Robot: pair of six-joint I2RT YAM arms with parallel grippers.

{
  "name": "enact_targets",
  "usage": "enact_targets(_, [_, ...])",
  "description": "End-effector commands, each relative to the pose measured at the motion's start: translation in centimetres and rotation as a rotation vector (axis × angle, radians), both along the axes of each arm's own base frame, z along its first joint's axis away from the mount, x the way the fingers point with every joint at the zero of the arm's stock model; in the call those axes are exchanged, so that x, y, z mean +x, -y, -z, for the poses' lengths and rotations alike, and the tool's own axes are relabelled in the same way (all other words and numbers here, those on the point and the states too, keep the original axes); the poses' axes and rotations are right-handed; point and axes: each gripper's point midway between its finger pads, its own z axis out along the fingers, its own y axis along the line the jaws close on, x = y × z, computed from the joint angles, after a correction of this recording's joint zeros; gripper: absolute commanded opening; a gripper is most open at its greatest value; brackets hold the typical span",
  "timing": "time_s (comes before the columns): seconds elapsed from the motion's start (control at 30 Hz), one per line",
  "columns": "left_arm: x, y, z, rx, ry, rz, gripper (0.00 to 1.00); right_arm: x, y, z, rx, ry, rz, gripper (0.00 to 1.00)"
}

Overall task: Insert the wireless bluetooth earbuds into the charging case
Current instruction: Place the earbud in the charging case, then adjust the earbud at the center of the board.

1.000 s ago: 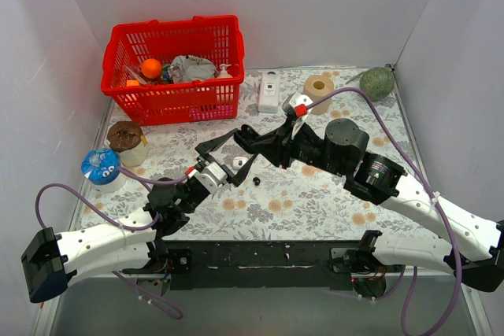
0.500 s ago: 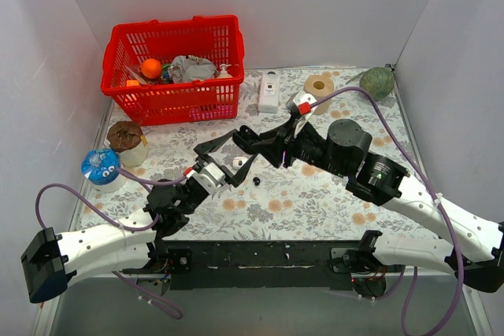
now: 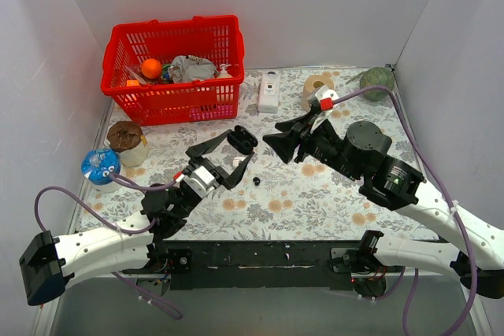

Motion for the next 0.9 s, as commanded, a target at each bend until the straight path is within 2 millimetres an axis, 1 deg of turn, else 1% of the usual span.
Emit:
enact_targets(0.0, [-0.4, -1.6, -1.2, -0.068, 0.003, -0.018, 0.0, 2.0, 2.5, 1.0, 0.003, -0.018, 0.171, 0.56])
enact_targets(0.03, [-0.5, -1.7, -0.6, -0.058, -0.012, -0.018, 0.0, 2.5, 2.9, 2.5, -0.034, -0.039, 0.207, 0.56])
enact_targets(0.07, [-0.7, -2.6, -1.1, -0.08, -0.01, -0.027, 0.0, 3.0, 3.3, 3.7, -0.064, -0.051, 0.239, 0.56])
enact_targets(0.1, [-0.8, -2.9, -0.7, -0.076, -0.024, -0.03, 0.0, 3.6, 3.7, 5.1, -0.094, -0.068, 0.257, 0.56])
enact_targets(0.13, [-0.9, -3.3, -0.2, -0.077, -0.041, -0.03, 0.0, 3.8, 3.6, 8.1, -0.156, -0.106, 0.258, 0.56])
enact_targets(0.17, [-1.3, -4.4, -0.7, -0.108, -0.037, -0.039, 0.0, 3.7, 3.0, 10.1, -0.192, -0.14, 0.224, 0.56])
enact_targets(0.2, [-1.2, -4.5, 0.1, -0.085, -0.057, -0.042, 0.0, 3.9, 2.8, 11.9, -0.223, -0.165, 0.212, 0.56])
enact_targets(0.23, [-1.4, -4.7, 0.2, -0.093, -0.07, -0.035, 0.0, 3.8, 2.2, 15.2, -0.279, -0.205, 0.187, 0.55])
enact_targets(0.27, [-1.5, -5.0, 0.6, -0.092, -0.08, -0.034, 0.0, 3.4, 1.5, 16.9, -0.301, -0.234, 0.148, 0.54])
enact_targets(0.33, [-1.9, -5.7, 0.7, -0.101, -0.09, -0.029, 0.0, 3.2, 0.7, 19.6, -0.338, -0.272, 0.113, 0.52])
enact_targets(0.37, [-2.1, -5.8, 0.8, -0.106, -0.1, -0.022, 0.0, 2.9, -0.1, 22.0, -0.366, -0.302, 0.076, 0.51])
enact_targets(0.4, [-2.2, -6.1, 0.9, -0.104, -0.109, -0.02, 0.0, 2.9, -0.6, 22.9, -0.371, -0.312, 0.062, 0.5])
enact_targets(0.43, [-2.3, -6.2, 0.9, -0.105, -0.114, -0.019, 0.0, 3.1, -0.9, 24.8, -0.406, -0.337, 0.059, 0.5])
enact_targets(0.47, [-2.4, -6.2, 1.0, -0.105, -0.122, -0.014, 0.0, 3.3, -1.1, 25.8, -0.422, -0.347, 0.059, 0.5])
enact_targets(0.5, [-2.4, -6.3, 1.4, -0.101, -0.133, -0.011, 0.0, 3.6, -1.3, 26.3, -0.437, -0.345, 0.06, 0.49])
enact_targets(0.53, [-2.5, -6.4, 1.3, -0.105, -0.132, -0.009, 0.0, 3.8, -1.6, 26.9, -0.451, -0.351, 0.061, 0.49])
enact_targets(0.57, [-2.5, -6.6, 1.3, -0.108, -0.134, -0.01, 0.0, 4.3, -2.0, 28.4, -0.481, -0.364, 0.069, 0.48])
enact_targets(0.6, [-2.5, -6.6, 1.5, -0.103, -0.139, -0.011, 0.0, 4.9, -2.4, 28.4, -0.482, -0.362, 0.079, 0.47])
enact_targets(0.63, [-2.5, -6.6, 1.5, -0.101, -0.14, -0.013, 0.0, 5.4, -2.5, 28.9, -0.492, -0.37, 0.09, 0.46])
enact_targets(0.67, [-2.6, -6.7, 1.4, -0.105, -0.138, -0.014, 0.0, 5.9, -2.5, 30.2, -0.514, -0.39, 0.105, 0.46])
enact_targets(0.73, [-2.5, -6.7, 1.4, -0.097, -0.136, -0.016, 0.0, 7.2, -2.7, 30.5, -0.497, -0.404, 0.135, 0.47])
enact_targets(0.77, [-2.5, -6.7, 1.3, -0.097, -0.138, -0.016, 0.0, 7.5, -2.7, 31.5, -0.512, -0.421, 0.137, 0.48])
enact_targets(0.87, [-2.6, -6.7, 1.4, -0.088, -0.135, -0.017, 0.0, 8.8, -2.9, 32.7, -0.539, -0.444, 0.162, 0.51])
